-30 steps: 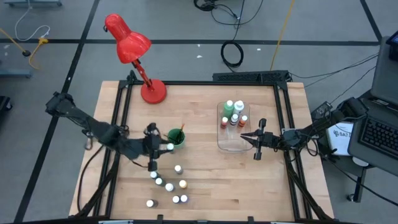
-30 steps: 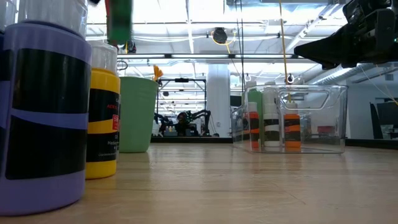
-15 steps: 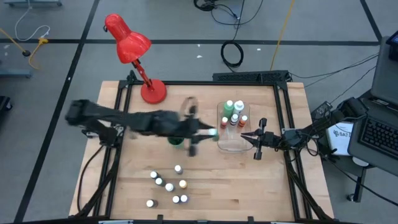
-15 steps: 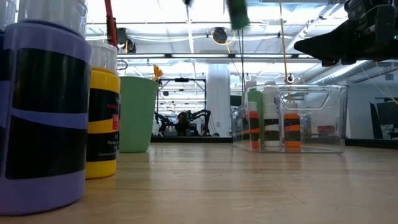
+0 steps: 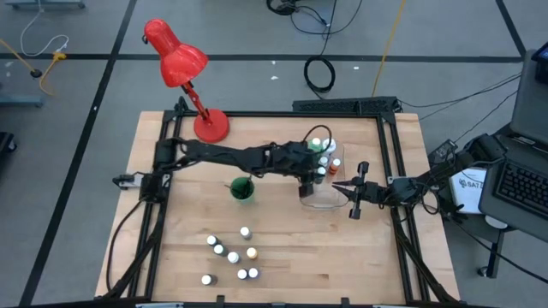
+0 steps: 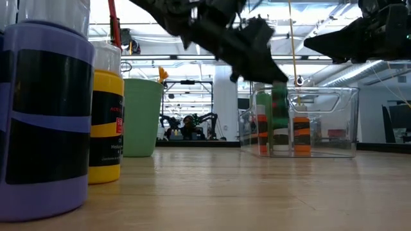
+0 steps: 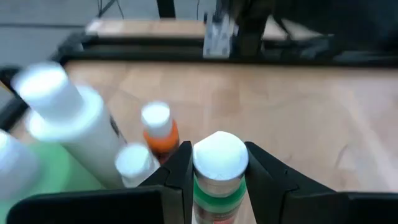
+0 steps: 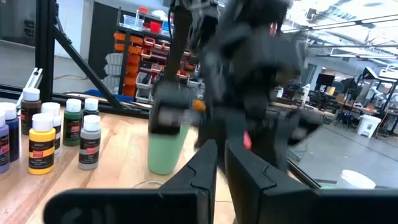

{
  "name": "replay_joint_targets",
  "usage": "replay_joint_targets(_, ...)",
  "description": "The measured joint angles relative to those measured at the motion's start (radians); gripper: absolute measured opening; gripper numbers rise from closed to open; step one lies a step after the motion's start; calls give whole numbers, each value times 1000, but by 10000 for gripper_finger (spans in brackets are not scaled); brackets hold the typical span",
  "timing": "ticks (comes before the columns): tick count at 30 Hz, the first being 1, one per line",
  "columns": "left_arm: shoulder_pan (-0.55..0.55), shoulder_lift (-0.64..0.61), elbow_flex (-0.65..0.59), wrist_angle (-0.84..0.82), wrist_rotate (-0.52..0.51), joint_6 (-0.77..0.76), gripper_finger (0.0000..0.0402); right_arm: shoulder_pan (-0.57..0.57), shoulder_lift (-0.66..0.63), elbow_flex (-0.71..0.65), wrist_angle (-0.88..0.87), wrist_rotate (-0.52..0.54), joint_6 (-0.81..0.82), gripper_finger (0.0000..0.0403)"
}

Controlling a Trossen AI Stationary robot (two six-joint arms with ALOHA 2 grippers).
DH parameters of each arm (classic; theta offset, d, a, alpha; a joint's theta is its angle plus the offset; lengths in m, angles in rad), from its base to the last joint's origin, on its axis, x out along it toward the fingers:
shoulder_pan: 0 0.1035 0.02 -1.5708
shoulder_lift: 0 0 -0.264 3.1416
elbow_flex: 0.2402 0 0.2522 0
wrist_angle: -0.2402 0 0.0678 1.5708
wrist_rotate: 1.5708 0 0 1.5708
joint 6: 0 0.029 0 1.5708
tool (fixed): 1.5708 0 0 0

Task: Pick & Place Paint Supplies
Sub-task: Put the small green paint bottle into the transparent bin, then put the small purple paint bottle into the transparent bin

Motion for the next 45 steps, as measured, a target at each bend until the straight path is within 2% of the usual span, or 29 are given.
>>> replay_joint_targets(10,6,99,-4,30,-1,-13,98,0,0,0,-4,0,23,29)
replay_joint_targets(18,4,125,-4,78,-8,-8,98,0,0,0,-7,0,23,29)
replay_joint_targets(22,5,125,-4,60,-14,-66,99,0,0,0,-10,0,23,29)
replay_joint_targets(24,5,125,-4,52,-13,-75,118,0,0,0,-14,0,23,29)
replay_joint_targets(31,4,129,-6,32,-9,-61,258,0,0,0,-24,0,31,29)
replay_joint_targets(36,4,94,-6,-11,-30,14,332,0,0,0,-22,0,29,29)
replay_joint_targets(41,-1,-13,-6,-200,-66,17,366,0,0,0,-28,-2,44,29)
replay_joint_targets(45,-48,-193,-4,-455,-77,-6,360,0,0,0,-42,-1,53,29)
